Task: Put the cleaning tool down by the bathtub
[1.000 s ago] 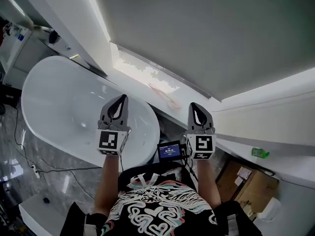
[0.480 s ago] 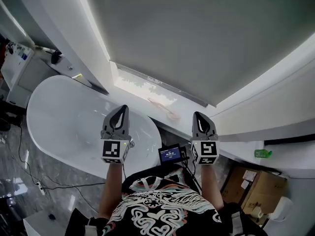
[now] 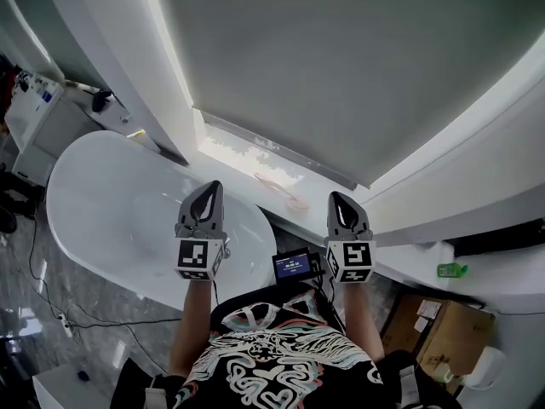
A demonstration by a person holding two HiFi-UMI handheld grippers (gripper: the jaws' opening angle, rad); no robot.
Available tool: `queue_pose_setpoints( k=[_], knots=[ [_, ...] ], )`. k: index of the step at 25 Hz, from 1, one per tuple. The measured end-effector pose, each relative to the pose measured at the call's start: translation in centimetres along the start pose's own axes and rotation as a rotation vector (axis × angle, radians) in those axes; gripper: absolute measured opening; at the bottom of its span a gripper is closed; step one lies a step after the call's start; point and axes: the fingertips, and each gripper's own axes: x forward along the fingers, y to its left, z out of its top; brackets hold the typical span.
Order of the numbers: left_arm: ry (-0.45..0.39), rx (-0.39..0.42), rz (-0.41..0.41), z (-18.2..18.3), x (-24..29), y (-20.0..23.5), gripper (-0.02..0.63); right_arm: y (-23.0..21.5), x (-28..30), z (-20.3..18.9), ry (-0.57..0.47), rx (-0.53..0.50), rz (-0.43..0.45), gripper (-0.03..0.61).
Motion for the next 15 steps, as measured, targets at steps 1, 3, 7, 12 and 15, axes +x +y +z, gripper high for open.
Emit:
queue_pose_setpoints(
  k=[1,3,7,12,15],
  knots=[
    [-0.001,0.002,0.0,0.03,-0.03,-0.06,0.017,0.03,0.01,0.13,-0.003,-0.002,0.001,0.028],
    [0.001,0.004,0.001,-0.02,-0.22,-0.22,0.017,0.12,-0.1,0.2,-0.005,-0.005,0.002,0.026],
    [0.0,0.007,0.005,0.2,-0.45,-0.29,0.017,0.11,-0.36,0.17,-0.004,-0.005,0.004,0.026],
    [-0.006,0.001,0.007,0.12,-0.57,-0.48,0.017,0.23,-0.58,-0.13,-0.004,-0.009,0.014,0.026],
    [0.004,-0.009,0.004,-0.46,-0.41,-0.61,0.017,0.44,-0.45,-0.3,0.001,-0.012,0.017,0.026]
  ],
)
